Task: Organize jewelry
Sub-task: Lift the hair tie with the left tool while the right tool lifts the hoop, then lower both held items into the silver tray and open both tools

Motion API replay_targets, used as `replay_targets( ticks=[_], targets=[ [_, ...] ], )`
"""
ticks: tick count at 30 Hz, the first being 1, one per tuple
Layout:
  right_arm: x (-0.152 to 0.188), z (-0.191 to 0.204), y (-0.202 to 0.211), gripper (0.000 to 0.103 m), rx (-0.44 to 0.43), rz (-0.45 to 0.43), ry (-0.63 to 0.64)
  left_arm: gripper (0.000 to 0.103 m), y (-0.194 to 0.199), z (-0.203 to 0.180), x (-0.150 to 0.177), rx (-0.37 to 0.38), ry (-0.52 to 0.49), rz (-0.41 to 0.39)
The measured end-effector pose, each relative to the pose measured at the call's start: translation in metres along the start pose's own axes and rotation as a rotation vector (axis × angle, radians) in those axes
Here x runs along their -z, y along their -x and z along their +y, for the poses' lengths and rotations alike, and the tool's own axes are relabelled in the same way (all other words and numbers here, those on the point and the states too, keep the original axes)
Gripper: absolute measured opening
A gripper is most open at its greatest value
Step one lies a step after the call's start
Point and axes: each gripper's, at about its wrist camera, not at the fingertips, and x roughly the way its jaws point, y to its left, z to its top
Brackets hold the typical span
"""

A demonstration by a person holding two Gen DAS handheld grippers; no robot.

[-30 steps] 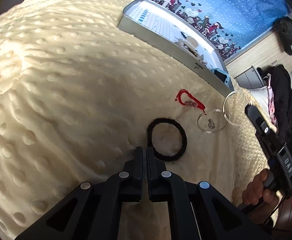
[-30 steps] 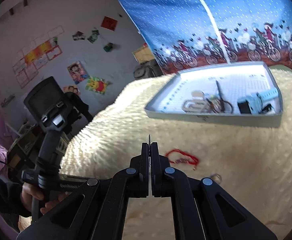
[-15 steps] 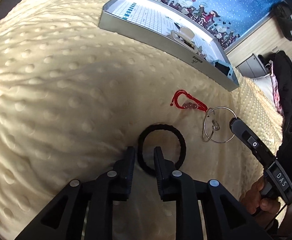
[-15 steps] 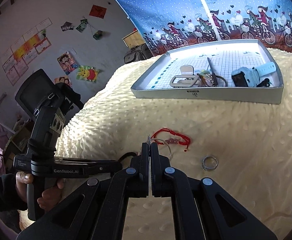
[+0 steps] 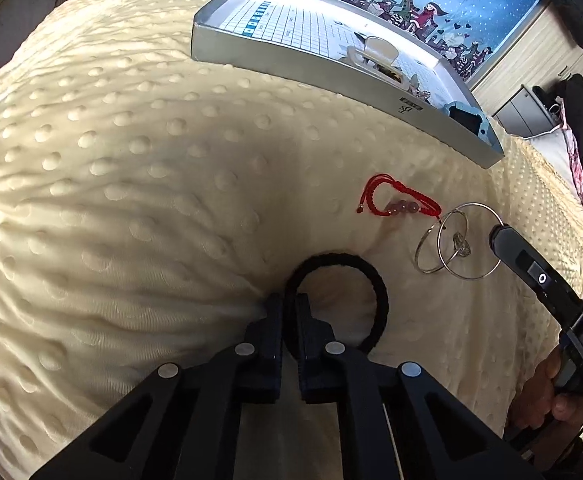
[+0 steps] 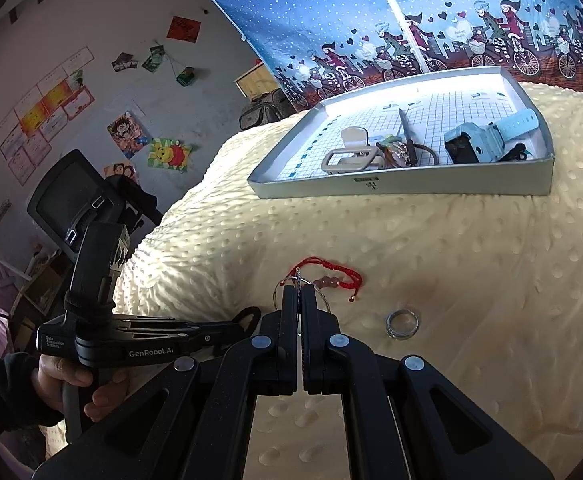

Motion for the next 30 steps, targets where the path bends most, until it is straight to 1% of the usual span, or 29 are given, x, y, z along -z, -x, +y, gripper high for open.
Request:
replay_targets(
  ticks=[5,9,13,16,19,23,24,27,28,30],
  targets=[
    [-0.010,0.003,0.008,0.002,0.000,-0.045,0.037,0.005,0.016,-0.014,-0.005,-0.008,-0.063,-0.074],
    [-0.024,0.002,0.019,0.002,0.009,-0.097,0.054,0.005,0.032,-0.022,-0.019,0.012,-0.060,-0.138],
    [-0.047,-0.003,0.031,0.002,0.045,-0.165,0.085,0.005,0.051,-0.034,-0.047,0.001,-0.069,-0.220],
    [-0.068,-0.014,0.038,0.002,0.052,-0.223,0.085,0.006,0.057,-0.040,-0.078,-0.010,-0.049,-0.264],
    [-0.084,-0.030,0.037,0.002,0.062,-0.267,0.078,0.006,0.053,-0.043,-0.110,-0.016,-0.002,-0.285],
    [-0.096,-0.049,0.025,0.002,0.101,-0.285,0.075,0.006,0.033,-0.043,-0.143,-0.038,0.052,-0.295],
    [-0.098,-0.053,0.021,0.002,0.107,-0.286,0.071,0.006,0.026,-0.043,-0.151,-0.057,0.054,-0.292],
    [-0.102,-0.063,0.008,0.002,0.141,-0.290,0.086,0.006,0.007,-0.040,-0.159,-0.097,0.050,-0.288],
    [-0.103,-0.067,0.004,0.002,0.160,-0.293,0.091,0.006,0.003,-0.039,-0.160,-0.099,0.056,-0.283],
    [-0.103,-0.073,-0.004,0.002,0.167,-0.290,0.074,0.006,-0.008,-0.037,-0.162,-0.099,0.064,-0.264]
  ],
)
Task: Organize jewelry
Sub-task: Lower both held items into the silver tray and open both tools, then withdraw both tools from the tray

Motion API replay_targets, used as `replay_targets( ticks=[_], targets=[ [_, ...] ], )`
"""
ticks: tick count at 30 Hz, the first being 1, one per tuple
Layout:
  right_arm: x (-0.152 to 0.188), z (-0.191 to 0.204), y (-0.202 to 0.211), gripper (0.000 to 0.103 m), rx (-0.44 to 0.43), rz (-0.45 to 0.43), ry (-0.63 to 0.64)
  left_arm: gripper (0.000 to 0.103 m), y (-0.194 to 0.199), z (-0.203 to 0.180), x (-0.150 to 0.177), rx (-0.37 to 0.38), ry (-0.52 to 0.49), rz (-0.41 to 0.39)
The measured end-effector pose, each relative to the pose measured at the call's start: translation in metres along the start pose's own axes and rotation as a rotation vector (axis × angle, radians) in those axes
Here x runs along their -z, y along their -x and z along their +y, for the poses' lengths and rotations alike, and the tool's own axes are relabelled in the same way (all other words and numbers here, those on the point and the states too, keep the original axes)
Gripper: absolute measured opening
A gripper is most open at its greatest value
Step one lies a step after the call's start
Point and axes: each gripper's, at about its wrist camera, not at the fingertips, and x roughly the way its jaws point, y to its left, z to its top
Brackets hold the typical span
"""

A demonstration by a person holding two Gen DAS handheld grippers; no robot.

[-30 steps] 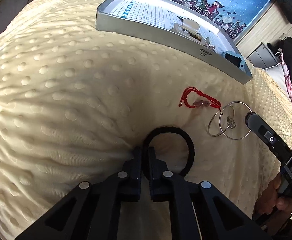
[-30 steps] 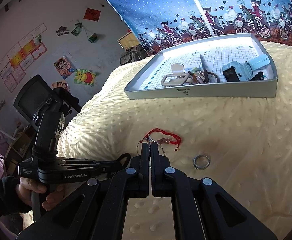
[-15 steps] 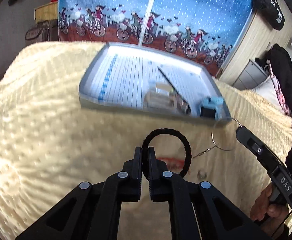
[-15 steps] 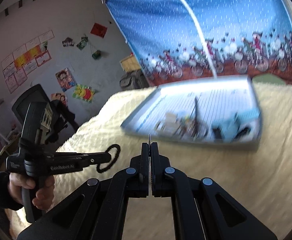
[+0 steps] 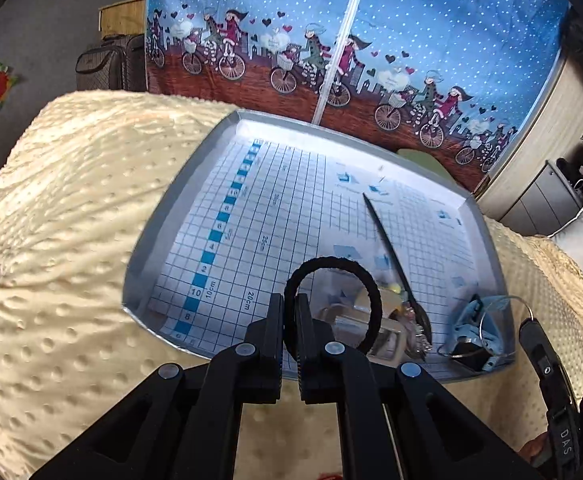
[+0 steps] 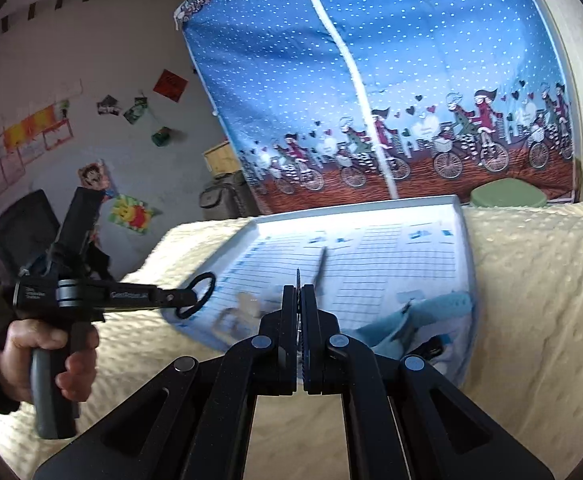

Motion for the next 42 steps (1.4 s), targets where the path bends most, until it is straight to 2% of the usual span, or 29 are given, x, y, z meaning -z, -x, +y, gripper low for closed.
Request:
replay_targets(
  ticks=[8,10,11,12,13,14,15,16,17,19,20,21,23,25,27,29,36,42],
  targets=[
    [0.005,-0.005,-0.010,0.002,0.045,0.051,-0.003,0.006,-0.020,0.001,0.008,0.014,-0.004,0.043],
    [0.004,-0.004,-0.008,0.003,0.062,0.060,0.002,0.011,-0.020,-0.002,0.010,0.015,-0.022,0.053],
    [0.004,-0.004,-0.007,0.007,0.068,0.062,0.002,0.019,-0.018,-0.005,0.011,0.011,-0.036,0.041],
    [0.004,-0.004,-0.005,0.015,0.072,0.061,0.002,0.024,-0.015,-0.006,0.011,0.010,-0.045,0.022],
    [0.003,-0.004,-0.001,0.021,0.080,0.055,0.003,0.036,-0.010,-0.008,0.012,0.006,-0.049,-0.005],
    [0.002,-0.003,0.001,0.032,0.086,0.049,0.006,0.051,-0.006,-0.008,0.012,0.003,-0.047,-0.030],
    [0.001,-0.001,0.006,0.035,0.093,0.039,0.013,0.059,0.000,-0.009,0.013,0.005,-0.040,-0.056],
    [-0.001,0.001,0.011,0.035,0.101,0.034,0.021,0.073,0.005,-0.008,0.014,0.010,-0.034,-0.078],
    [-0.003,0.002,0.016,0.035,0.111,0.029,0.029,0.078,0.012,-0.009,0.015,0.014,-0.027,-0.105],
    [-0.008,0.008,0.028,0.036,0.127,0.011,0.047,0.081,0.027,-0.010,0.017,0.030,-0.026,-0.150],
    [-0.011,0.011,0.036,0.042,0.134,-0.003,0.057,0.086,0.035,-0.011,0.018,0.037,-0.036,-0.172],
    [-0.014,0.015,0.045,0.054,0.140,-0.021,0.066,0.088,0.043,-0.013,0.019,0.037,-0.048,-0.194],
    [-0.019,0.024,0.066,0.071,0.133,-0.064,0.078,0.094,0.068,-0.017,0.023,0.030,-0.078,-0.270],
    [-0.022,0.032,0.083,0.079,0.134,-0.095,0.087,0.101,0.094,-0.019,0.029,0.029,-0.107,-0.354],
    [-0.025,0.042,0.101,0.092,0.138,-0.130,0.092,0.103,0.121,-0.019,0.034,0.029,-0.123,-0.428],
    [-0.026,0.053,0.121,0.099,0.125,-0.166,0.092,0.103,0.143,-0.017,0.040,0.032,-0.130,-0.475],
    [-0.026,0.091,0.173,0.101,0.128,-0.226,0.141,0.103,0.215,-0.002,0.065,0.040,-0.111,-0.572],
    [-0.010,0.117,0.214,0.101,0.137,-0.237,0.182,0.103,0.255,0.015,0.090,0.020,-0.113,-0.618]
  ],
)
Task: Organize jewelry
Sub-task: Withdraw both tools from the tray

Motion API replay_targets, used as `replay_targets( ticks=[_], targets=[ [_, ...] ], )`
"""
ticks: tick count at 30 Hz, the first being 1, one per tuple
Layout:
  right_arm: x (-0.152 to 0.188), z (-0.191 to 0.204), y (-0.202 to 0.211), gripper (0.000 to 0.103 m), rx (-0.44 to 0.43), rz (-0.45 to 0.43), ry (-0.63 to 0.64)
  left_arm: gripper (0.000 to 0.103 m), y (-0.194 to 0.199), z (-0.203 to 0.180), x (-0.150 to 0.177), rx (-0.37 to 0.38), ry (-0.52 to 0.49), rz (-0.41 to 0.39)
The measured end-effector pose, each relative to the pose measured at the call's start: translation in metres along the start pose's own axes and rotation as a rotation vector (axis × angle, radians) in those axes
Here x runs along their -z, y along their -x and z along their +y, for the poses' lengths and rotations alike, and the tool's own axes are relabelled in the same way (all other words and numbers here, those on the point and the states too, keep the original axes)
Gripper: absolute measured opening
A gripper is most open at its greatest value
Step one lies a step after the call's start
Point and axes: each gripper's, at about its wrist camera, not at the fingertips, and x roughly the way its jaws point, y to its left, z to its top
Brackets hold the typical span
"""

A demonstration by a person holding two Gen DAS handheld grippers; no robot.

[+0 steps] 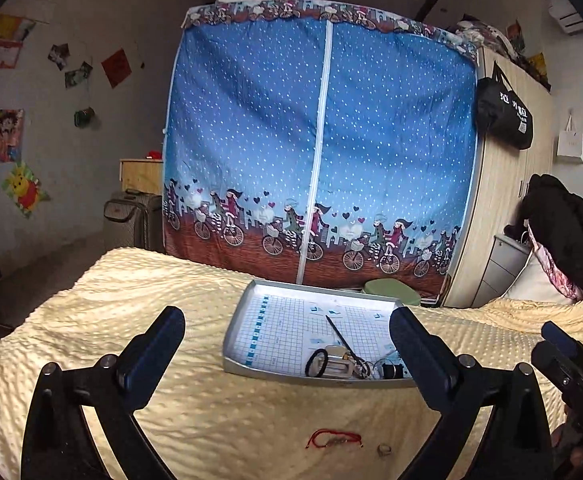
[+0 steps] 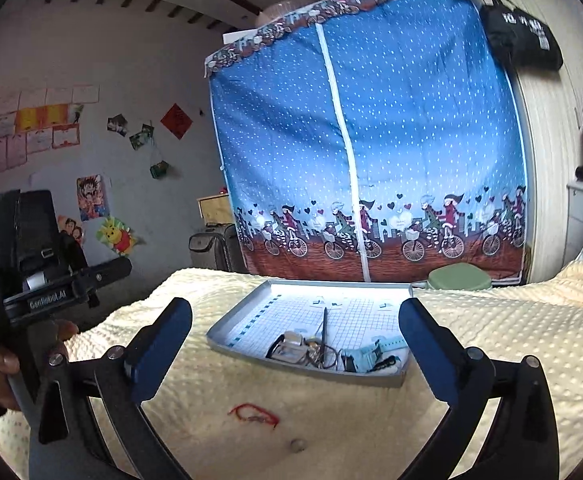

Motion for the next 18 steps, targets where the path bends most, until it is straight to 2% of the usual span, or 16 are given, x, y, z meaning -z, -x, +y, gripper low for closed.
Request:
replay_targets(
  ticks=[11,15,18],
  targets=[
    [0.018,0.022,0.064,0.101,-0.003,0.011,0.024,0.103,0.064,0.018,0.028,-0.020,0.001,-0.007],
    [0.034,0.020,0.074,0.101,-0.002,0.069,0.005,0.103,0.076,0.025,0.044,-0.028,0.024,0.030],
    [0.049,0.014,0.069,0.101,0.033,0.164,-0.020,0.103,0.081,0.030,0.060,-0.024,0.051,0.071]
  ],
)
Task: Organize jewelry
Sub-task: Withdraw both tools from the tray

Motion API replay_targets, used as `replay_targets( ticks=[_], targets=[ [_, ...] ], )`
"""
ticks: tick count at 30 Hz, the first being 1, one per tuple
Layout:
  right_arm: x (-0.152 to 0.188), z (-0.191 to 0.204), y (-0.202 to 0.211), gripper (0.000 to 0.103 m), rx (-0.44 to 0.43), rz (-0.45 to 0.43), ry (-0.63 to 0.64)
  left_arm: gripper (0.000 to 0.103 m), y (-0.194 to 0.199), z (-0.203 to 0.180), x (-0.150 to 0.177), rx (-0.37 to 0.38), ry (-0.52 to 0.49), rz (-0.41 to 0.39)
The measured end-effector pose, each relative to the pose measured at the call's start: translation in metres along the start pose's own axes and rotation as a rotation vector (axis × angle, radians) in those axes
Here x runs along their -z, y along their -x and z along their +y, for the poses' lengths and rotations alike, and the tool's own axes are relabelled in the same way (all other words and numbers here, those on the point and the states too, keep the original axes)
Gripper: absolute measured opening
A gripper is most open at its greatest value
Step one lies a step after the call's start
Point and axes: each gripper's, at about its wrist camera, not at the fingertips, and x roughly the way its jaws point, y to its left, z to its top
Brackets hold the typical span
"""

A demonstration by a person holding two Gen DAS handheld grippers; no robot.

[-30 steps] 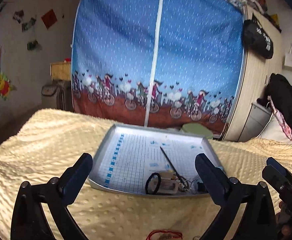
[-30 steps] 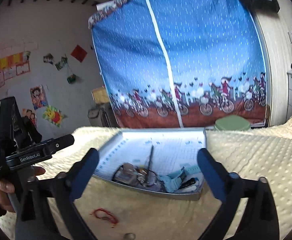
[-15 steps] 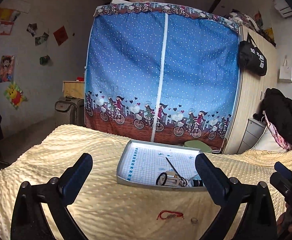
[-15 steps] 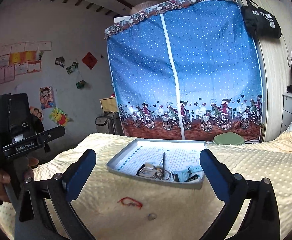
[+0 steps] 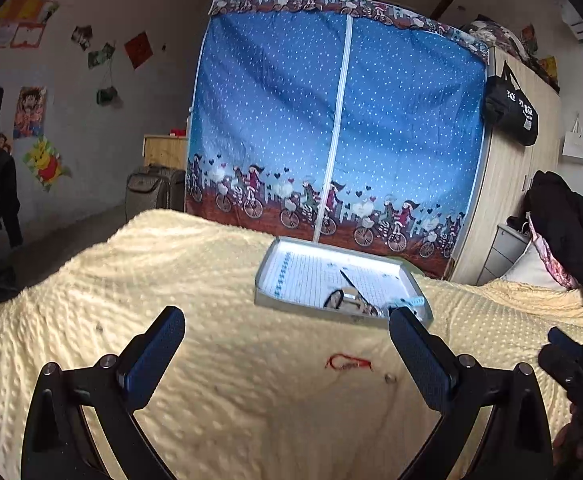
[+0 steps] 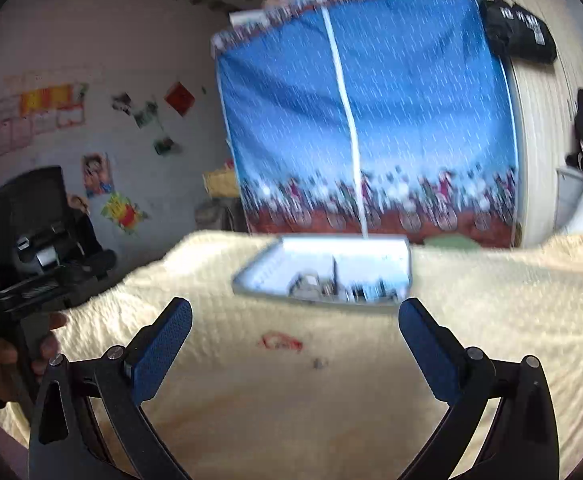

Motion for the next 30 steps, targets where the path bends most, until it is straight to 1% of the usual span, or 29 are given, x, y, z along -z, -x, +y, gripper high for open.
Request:
replay_targets(
  ticks=[3,6,14,19,25,28,30],
  targets=[
    [0.012,-0.007,-0.010,0.101,-0.021,0.075,-0.044,0.103,-0.003,0.000,0.016,-0.013,-0.022,0.045],
    [0.021,-0.008,-0.018,0.101,-0.007,0.127,-0.046,0.103,-0.009,0.001,0.027,-0.025,-0.032,0.089],
    [0.028,-0.005,-0.038,0.101,-0.005,0.178,-0.043,0.103,-0.016,0.001,0.034,-0.050,-0.017,0.136],
    [0.031,-0.006,-0.048,0.101,0.012,0.219,-0.053,0.103,-0.025,-0.006,0.041,-0.093,-0.041,0.186],
    [0.036,-0.010,-0.058,0.101,0.028,0.255,-0.074,0.103,-0.037,-0.011,0.049,-0.112,-0.042,0.237],
    [0.040,-0.013,-0.065,0.101,0.044,0.271,-0.083,0.103,-0.044,-0.014,0.052,-0.119,-0.076,0.247],
    [0.044,-0.015,-0.072,0.101,0.054,0.290,-0.082,0.103,-0.052,-0.017,0.054,-0.127,-0.107,0.270]
  ],
)
